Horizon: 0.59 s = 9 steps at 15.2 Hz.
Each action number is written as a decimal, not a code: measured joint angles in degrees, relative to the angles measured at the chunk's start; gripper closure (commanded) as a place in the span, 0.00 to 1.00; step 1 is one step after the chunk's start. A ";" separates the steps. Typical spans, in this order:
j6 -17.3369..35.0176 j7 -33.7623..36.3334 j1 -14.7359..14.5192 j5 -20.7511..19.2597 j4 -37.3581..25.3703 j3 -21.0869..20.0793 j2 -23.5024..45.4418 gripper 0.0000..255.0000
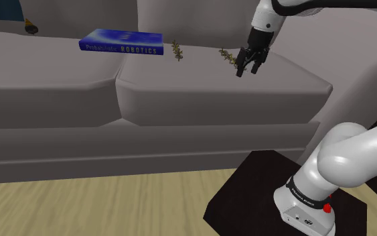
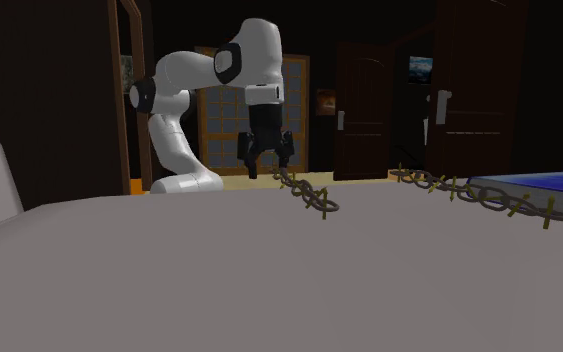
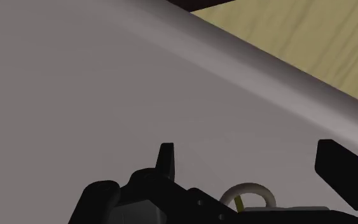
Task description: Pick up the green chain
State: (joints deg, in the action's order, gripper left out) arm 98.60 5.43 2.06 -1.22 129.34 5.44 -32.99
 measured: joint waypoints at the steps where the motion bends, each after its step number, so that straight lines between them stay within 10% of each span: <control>1: 0.40 -0.57 0.28 -0.31 -2.00 0.68 2.41 0.00; 9: -0.33 -2.90 1.61 -0.61 -19.32 4.01 19.09 0.00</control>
State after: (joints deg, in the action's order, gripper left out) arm 98.26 2.53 3.66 -1.83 110.02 9.45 -13.90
